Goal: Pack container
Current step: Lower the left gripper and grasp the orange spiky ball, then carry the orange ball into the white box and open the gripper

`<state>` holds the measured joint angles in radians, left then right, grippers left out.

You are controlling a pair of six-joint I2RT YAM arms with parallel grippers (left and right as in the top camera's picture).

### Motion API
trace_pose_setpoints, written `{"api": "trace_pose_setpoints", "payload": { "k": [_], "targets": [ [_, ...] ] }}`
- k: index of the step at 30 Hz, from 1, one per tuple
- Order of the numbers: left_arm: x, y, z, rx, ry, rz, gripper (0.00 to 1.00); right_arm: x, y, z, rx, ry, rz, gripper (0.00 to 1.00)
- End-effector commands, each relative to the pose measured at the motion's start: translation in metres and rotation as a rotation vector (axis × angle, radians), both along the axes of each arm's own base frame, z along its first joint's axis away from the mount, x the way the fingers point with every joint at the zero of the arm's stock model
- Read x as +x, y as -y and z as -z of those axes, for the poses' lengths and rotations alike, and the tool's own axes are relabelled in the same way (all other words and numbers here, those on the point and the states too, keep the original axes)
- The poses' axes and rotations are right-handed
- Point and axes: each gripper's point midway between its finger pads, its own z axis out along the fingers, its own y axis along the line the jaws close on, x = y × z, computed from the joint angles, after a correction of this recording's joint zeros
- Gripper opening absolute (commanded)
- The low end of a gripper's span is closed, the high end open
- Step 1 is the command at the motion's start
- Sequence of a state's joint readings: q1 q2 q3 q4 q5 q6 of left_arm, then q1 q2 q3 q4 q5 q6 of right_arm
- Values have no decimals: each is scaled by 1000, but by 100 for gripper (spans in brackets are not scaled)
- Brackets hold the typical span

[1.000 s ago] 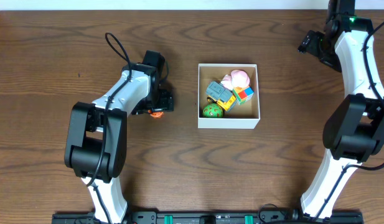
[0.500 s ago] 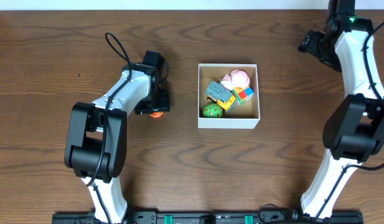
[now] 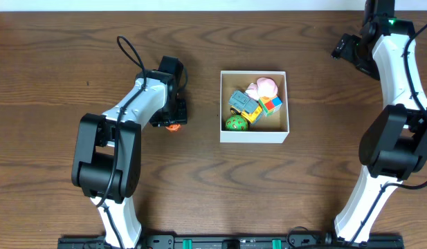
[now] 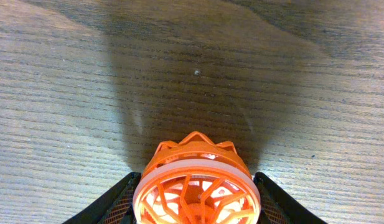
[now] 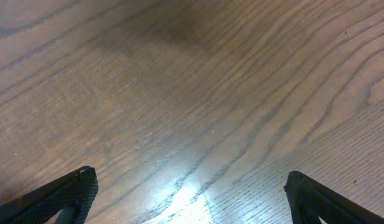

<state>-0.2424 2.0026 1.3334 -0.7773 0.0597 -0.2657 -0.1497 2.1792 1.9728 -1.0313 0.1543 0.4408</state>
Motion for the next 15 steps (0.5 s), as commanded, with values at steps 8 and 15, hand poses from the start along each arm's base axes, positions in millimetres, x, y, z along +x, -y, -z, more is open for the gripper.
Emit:
{"api": "trace_pose_setpoints", "payload": {
  "k": [8,15],
  "targets": [
    [17,-1,-15,10,60,-5,50,-2,2,-4,-9,7,18,99],
    [33,2,-42,-2,143,38,51,-2,2,-4,-9,7,18,99]
  ]
}}
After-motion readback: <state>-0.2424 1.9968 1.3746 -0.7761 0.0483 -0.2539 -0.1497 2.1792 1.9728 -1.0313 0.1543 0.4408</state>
